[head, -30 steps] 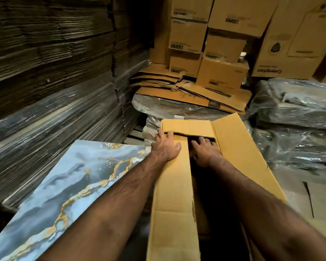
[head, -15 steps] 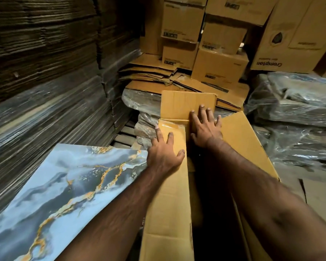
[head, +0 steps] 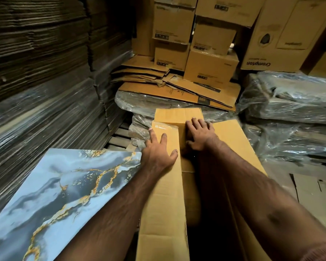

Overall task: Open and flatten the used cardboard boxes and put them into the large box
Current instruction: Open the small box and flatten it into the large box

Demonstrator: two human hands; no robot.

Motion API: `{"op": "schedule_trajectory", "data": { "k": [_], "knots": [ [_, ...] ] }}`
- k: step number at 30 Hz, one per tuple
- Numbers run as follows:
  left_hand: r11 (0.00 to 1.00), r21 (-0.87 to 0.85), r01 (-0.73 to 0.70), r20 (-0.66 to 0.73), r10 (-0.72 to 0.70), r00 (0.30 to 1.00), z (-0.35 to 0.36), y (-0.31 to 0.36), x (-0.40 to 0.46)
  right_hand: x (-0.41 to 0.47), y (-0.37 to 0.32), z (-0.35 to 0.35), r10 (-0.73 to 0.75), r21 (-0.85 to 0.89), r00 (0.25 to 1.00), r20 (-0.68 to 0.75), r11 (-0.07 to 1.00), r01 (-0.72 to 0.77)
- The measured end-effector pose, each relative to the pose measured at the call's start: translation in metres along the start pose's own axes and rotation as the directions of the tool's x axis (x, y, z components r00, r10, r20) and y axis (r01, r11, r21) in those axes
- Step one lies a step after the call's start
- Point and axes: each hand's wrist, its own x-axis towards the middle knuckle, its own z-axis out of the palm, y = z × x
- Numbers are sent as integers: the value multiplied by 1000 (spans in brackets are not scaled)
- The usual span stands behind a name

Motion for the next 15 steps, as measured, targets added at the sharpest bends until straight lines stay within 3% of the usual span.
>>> {"op": "schedule_trajectory", "data": {
  "k": [4,9,15],
  "knots": [
    [1000,-3,-16,15,16,1000,-4,-1,-3,-50,0,13,-60,50,993,-103,997,65],
    [992,112,-61,31,58,998,-15,-1,-3,-121,-2,21,32,113,992,-122,993,-18],
    [912,167,-376,97,364,926,-39,51,-49,-181,-8,39,123,30,990,-71,992,-121]
  ]
}}
